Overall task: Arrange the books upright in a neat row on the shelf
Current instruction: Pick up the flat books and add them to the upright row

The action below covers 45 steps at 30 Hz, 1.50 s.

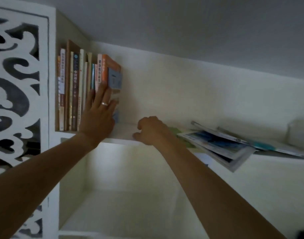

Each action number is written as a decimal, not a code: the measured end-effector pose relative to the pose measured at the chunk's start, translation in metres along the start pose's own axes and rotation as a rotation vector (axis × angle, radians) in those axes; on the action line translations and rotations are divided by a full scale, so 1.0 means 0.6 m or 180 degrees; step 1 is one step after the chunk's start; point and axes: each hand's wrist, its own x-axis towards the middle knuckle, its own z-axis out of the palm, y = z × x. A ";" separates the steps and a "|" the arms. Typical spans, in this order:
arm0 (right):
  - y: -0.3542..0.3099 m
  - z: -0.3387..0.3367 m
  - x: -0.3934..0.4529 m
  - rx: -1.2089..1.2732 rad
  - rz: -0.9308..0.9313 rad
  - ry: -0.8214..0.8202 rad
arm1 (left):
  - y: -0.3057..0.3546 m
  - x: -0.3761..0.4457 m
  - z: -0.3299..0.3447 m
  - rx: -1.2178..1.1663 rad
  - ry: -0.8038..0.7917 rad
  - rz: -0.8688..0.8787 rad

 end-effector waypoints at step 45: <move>0.259 -0.110 -0.086 -0.0802 -0.0814 -0.1718 | 0.087 0.010 -0.006 0.0367 -0.0759 -0.1004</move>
